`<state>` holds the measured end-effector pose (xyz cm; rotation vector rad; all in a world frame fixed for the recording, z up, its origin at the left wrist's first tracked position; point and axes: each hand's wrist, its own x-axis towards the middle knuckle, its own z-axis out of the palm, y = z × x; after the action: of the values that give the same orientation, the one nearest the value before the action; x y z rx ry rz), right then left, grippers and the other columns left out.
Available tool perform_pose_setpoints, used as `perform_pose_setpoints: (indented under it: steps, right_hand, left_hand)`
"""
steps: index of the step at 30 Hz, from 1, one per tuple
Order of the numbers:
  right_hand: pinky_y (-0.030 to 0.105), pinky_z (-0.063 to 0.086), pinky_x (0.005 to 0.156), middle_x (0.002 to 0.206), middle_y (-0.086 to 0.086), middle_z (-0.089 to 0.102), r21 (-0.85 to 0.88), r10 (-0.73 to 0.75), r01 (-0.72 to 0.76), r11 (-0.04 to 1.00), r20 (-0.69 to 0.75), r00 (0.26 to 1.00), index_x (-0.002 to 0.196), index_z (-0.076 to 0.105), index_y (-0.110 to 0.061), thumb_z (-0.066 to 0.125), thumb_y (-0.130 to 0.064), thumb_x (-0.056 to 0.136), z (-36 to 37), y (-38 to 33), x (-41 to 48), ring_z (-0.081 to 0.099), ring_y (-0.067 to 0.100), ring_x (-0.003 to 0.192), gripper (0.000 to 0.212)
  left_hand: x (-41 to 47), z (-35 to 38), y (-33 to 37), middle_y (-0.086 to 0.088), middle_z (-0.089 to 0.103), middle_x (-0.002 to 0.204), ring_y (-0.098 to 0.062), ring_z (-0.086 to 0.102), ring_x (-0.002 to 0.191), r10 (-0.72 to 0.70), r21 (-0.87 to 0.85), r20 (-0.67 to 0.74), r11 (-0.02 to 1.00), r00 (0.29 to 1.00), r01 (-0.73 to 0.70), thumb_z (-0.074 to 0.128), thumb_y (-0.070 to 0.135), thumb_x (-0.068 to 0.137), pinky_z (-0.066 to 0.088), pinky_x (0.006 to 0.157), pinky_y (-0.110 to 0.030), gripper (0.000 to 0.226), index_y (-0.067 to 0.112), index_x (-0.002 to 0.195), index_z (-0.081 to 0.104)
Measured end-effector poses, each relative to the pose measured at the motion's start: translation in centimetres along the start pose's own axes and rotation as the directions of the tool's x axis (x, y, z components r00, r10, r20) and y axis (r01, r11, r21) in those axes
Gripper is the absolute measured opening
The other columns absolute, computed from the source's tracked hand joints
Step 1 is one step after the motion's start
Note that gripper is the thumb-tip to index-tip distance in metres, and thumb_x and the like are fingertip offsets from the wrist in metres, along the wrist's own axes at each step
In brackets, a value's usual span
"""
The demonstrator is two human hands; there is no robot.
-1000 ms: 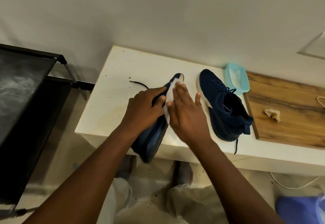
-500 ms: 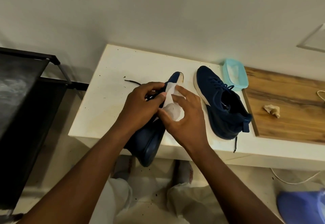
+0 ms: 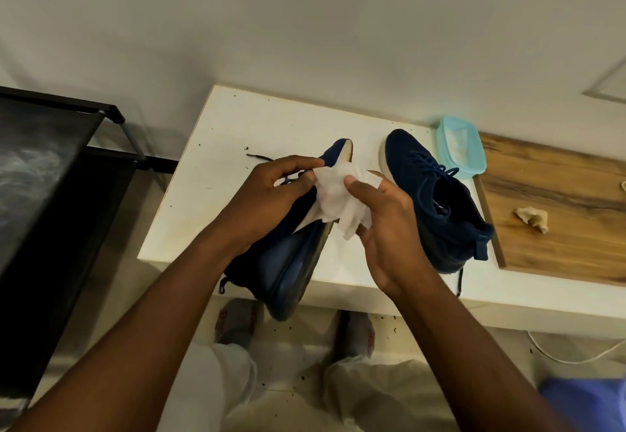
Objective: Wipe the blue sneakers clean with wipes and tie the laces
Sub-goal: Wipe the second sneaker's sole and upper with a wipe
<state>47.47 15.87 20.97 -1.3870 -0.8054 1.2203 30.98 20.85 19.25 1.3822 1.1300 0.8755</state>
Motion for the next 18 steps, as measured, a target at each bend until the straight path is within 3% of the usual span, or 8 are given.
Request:
perform_pose_setpoints:
  steps: [4,7,9,11,14,16,18]
  right_hand:
    - [0.05,0.053,0.099,0.121,0.014,0.068,0.229,0.084,-0.094,0.969,0.052,0.995,0.131,0.059,-0.004,0.058,-0.023,0.1,-0.3,-0.7,0.3,0.066,0.031,0.114,0.036]
    - [0.055,0.05,0.101,0.124,0.016,0.067,0.263,0.103,-0.123,0.957,0.088,0.991,0.132,0.059,-0.004,0.058,-0.026,0.101,-0.6,-1.1,0.5,0.066,0.034,0.114,0.039]
    - [0.047,0.055,0.094,0.12,0.012,0.07,0.118,0.107,-0.115,0.986,0.074,0.992,0.131,0.061,-0.009,0.055,-0.034,0.101,-0.7,-1.1,0.5,0.069,0.029,0.109,0.039]
    - [0.033,0.057,0.083,0.112,0.007,0.073,-0.044,0.074,-0.071,0.996,0.066,0.995,0.125,0.066,-0.012,0.054,-0.04,0.1,-0.9,-1.2,0.4,0.071,0.025,0.103,0.039]
    - [0.021,0.055,0.07,0.091,-0.005,0.074,-0.221,-0.051,0.055,0.974,0.025,0.998,0.101,0.074,-0.015,0.056,-0.04,0.098,-1.2,-1.9,0.2,0.07,0.008,0.085,0.03]
    - [0.024,0.051,0.064,0.078,0.006,0.067,-0.324,-0.227,0.217,0.921,0.008,0.974,0.081,0.073,-0.01,0.059,-0.034,0.098,-1.5,-2.5,0.1,0.061,0.009,0.068,0.032]
    - [0.033,0.051,0.064,0.077,0.013,0.063,-0.355,-0.353,0.32,0.878,-0.031,0.935,0.077,0.071,-0.005,0.065,-0.03,0.095,-1.7,-2.8,0.1,0.056,0.016,0.068,0.031]
  left_hand:
    - [-0.5,0.0,1.5,0.022,0.072,0.11,0.002,0.067,0.105,0.021,-0.157,0.0,0.987,1.0,-0.021,0.055,0.051,0.09,0.052,0.093,-0.021,0.028,0.037,0.108,0.071]
    - [-0.9,0.5,2.0,0.012,0.075,0.11,-0.005,0.07,0.105,0.104,-0.144,-0.018,0.984,0.994,-0.106,0.069,0.037,0.088,0.057,0.088,-0.02,0.027,0.027,0.113,0.073]
    - [-0.9,0.6,2.0,0.013,0.077,0.103,-0.005,0.072,0.1,0.125,-0.104,-0.101,0.985,0.987,-0.136,0.068,0.024,0.095,0.056,0.085,-0.018,0.012,0.027,0.104,0.075]
    - [-0.7,0.3,1.8,0.014,0.077,0.1,-0.004,0.072,0.097,0.117,-0.095,-0.14,0.987,0.983,-0.131,0.065,0.019,0.098,0.055,0.084,-0.018,0.013,0.026,0.101,0.075]
    - [-0.4,-0.2,1.6,0.012,0.076,0.103,-0.004,0.07,0.1,0.12,-0.069,-0.173,0.989,0.977,-0.134,0.062,0.021,0.1,0.056,0.092,-0.022,0.013,0.025,0.103,0.073]
    - [-0.2,-0.6,1.4,0.01,0.075,0.107,-0.006,0.068,0.104,0.123,-0.076,-0.208,0.987,0.97,-0.141,0.059,0.022,0.102,0.054,0.098,-0.027,0.013,0.024,0.104,0.072]
    - [0.0,-0.8,1.3,0.008,0.074,0.108,-0.012,0.067,0.108,0.123,-0.108,-0.23,0.983,0.965,-0.151,0.057,0.023,0.104,0.053,0.103,-0.034,0.013,0.026,0.104,0.07]
